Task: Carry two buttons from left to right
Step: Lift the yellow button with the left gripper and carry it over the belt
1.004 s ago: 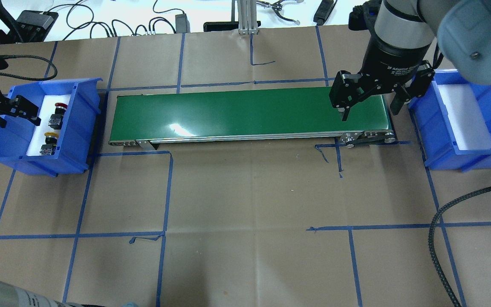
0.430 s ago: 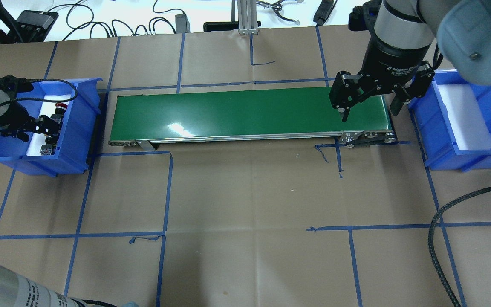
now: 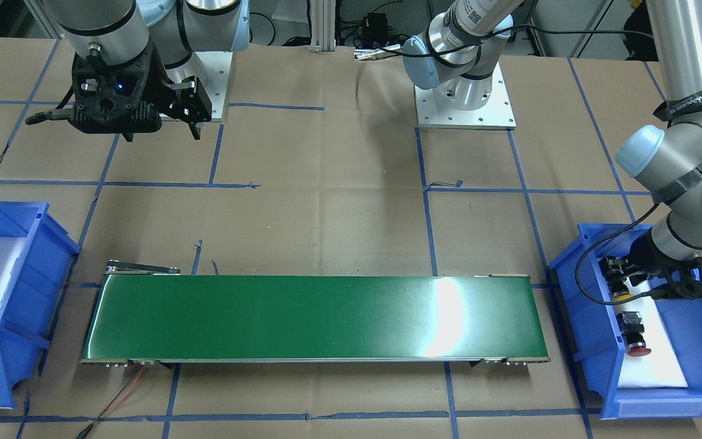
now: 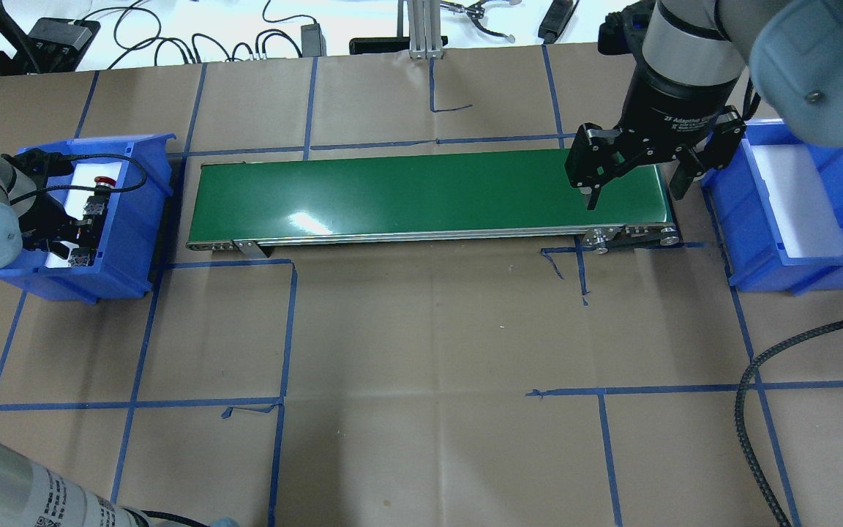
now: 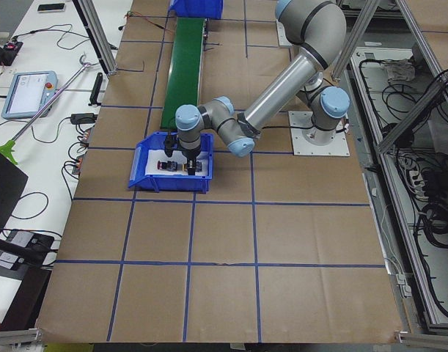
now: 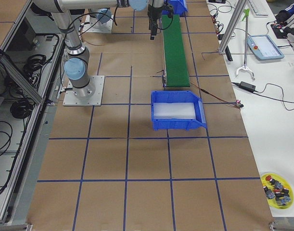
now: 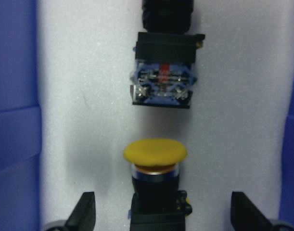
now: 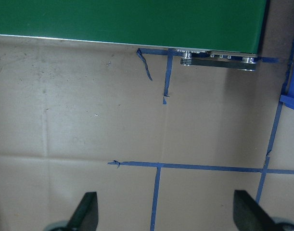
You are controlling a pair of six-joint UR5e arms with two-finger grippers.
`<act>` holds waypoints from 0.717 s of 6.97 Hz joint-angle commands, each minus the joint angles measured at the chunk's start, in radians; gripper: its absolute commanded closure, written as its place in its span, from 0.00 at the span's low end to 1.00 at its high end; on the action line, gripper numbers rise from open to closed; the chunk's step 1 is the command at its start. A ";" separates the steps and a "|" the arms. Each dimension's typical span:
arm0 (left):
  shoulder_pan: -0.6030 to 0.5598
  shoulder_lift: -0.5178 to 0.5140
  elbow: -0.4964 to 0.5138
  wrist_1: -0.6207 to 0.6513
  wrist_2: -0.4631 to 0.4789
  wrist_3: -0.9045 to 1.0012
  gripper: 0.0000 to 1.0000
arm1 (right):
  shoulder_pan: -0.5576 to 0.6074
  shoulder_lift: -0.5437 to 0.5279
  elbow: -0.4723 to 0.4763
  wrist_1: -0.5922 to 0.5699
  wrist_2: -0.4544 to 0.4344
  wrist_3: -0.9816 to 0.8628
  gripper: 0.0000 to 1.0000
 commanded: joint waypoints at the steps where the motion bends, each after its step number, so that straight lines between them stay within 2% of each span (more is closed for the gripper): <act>1: -0.001 0.002 0.018 -0.005 0.002 -0.001 0.80 | 0.000 0.000 0.000 0.002 0.000 0.000 0.00; 2: 0.000 0.004 0.026 -0.014 -0.005 -0.001 0.91 | 0.000 0.000 0.000 0.002 0.000 0.000 0.00; 4: 0.000 0.027 0.058 -0.055 -0.005 -0.001 0.94 | 0.000 0.000 0.000 0.002 0.000 0.000 0.00; 5: 0.000 0.054 0.128 -0.165 -0.004 0.003 0.94 | 0.000 0.000 0.002 0.002 0.000 0.000 0.00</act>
